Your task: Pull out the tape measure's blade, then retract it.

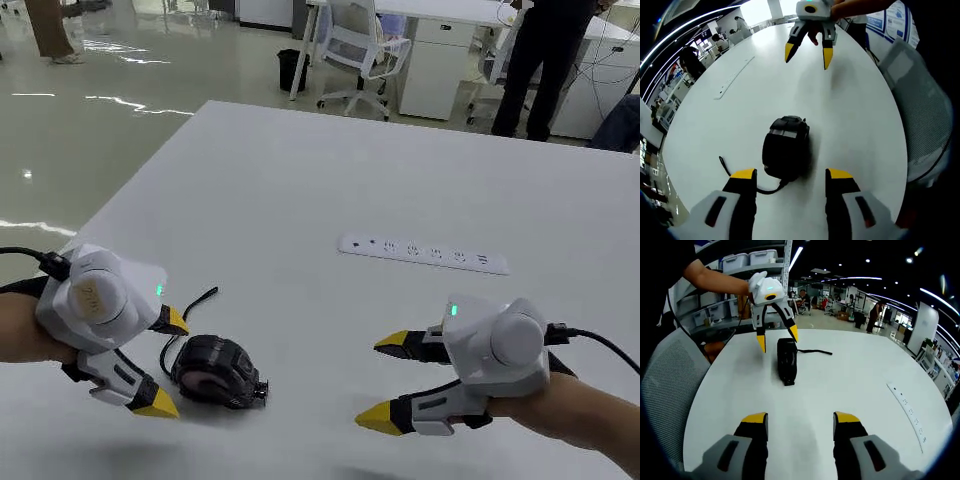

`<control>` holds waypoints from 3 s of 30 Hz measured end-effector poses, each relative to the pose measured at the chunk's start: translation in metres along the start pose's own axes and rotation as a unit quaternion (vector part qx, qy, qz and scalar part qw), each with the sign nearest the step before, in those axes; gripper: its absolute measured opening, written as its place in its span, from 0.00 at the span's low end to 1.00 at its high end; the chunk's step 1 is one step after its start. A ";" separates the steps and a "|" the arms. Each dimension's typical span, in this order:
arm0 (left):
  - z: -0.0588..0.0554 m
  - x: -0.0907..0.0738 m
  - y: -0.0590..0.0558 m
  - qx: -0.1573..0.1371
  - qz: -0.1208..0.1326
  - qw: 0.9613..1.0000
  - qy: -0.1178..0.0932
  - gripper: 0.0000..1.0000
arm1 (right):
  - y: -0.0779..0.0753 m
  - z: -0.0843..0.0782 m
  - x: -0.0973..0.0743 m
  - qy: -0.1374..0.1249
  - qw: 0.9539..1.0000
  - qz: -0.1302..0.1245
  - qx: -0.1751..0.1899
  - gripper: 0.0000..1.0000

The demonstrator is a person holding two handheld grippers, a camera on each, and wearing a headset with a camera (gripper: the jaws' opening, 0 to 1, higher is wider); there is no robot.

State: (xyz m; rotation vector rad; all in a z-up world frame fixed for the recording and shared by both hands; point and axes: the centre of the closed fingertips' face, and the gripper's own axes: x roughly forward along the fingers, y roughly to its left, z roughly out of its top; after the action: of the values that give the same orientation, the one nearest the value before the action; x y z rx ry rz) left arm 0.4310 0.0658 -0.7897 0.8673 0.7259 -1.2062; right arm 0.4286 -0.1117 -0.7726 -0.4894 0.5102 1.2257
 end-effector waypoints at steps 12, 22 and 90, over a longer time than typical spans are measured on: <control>0.000 0.008 0.003 0.027 -0.018 0.999 0.007 0.45 | 0.000 0.012 0.036 -0.006 1.000 0.023 -0.006 0.47; 0.003 0.013 0.007 0.053 -0.032 0.998 0.010 0.41 | 0.009 0.023 0.066 -0.003 0.999 0.043 -0.009 0.40; -0.003 0.023 0.007 0.061 -0.064 0.996 0.023 0.27 | 0.030 0.028 0.120 0.040 0.994 0.073 -0.073 0.13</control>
State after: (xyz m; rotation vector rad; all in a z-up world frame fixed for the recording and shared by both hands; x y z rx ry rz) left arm 0.4426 0.0585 -0.8100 0.9639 0.7593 -1.3595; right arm 0.4329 0.0032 -0.8257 -0.6365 0.5325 1.3938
